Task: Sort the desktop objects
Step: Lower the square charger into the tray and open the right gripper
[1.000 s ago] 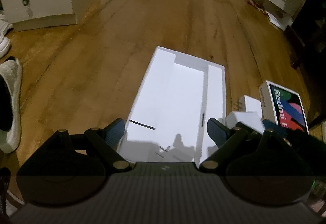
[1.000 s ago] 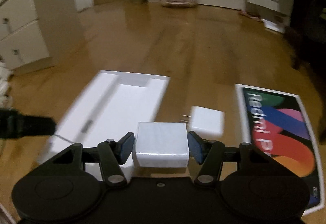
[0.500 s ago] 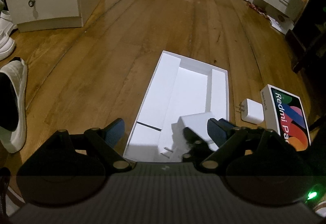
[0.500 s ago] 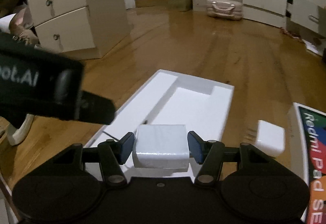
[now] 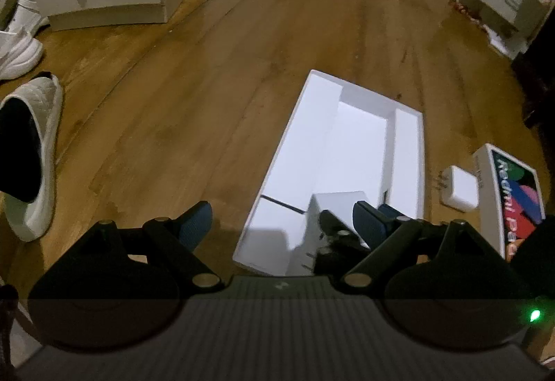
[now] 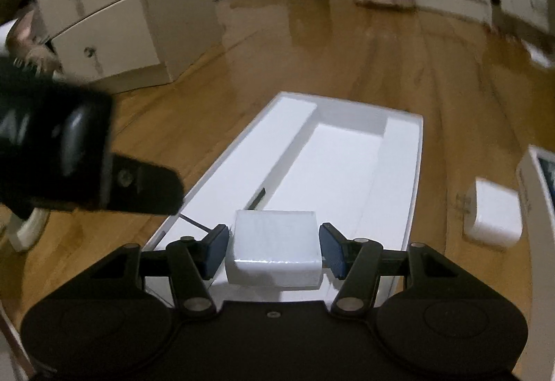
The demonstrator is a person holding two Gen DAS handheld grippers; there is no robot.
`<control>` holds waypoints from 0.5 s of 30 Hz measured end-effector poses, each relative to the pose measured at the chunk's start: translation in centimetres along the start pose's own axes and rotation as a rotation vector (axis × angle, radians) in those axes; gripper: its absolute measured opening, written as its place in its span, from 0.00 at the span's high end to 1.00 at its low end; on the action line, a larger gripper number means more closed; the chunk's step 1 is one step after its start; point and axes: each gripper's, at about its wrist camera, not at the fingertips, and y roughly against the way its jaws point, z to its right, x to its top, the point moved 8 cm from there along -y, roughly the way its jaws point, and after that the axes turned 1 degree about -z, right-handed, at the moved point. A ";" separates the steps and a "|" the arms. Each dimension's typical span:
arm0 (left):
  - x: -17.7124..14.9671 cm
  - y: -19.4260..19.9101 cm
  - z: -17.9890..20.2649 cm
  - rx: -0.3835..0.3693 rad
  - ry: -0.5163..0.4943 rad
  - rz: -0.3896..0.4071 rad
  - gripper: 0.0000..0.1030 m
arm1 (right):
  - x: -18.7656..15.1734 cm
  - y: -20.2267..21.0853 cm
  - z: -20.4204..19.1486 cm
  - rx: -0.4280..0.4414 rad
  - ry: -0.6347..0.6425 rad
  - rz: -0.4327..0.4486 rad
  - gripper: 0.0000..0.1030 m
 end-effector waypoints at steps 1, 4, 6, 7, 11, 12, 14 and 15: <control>0.0 0.0 0.0 0.008 -0.007 0.003 0.14 | -0.1 0.1 0.2 0.006 -0.024 -0.004 0.38; 0.1 0.2 0.0 0.012 -0.006 0.008 0.14 | 0.1 0.7 1.1 -0.003 -0.059 -0.001 0.35; 0.1 0.2 0.2 0.011 -0.006 0.007 0.14 | 0.5 1.5 1.7 -0.023 -0.076 0.010 0.34; 0.1 0.2 0.3 0.010 -0.008 0.007 0.14 | 0.9 2.0 2.4 -0.041 -0.095 0.012 0.32; 0.0 0.2 1.4 0.004 -0.033 0.000 0.14 | 1.6 3.5 6.9 -0.145 -0.253 -0.060 0.28; -0.1 0.2 1.8 0.003 -0.040 -0.001 0.14 | 1.5 3.8 8.2 -0.160 -0.302 -0.082 0.28; -0.2 0.3 2.5 0.001 -0.057 -0.003 0.14 | 1.0 4.9 10.5 -0.165 -0.391 -0.116 0.28; -0.3 0.3 3.0 0.006 -0.071 -0.003 0.14 | 0.7 5.2 11.5 -0.175 -0.429 -0.126 0.28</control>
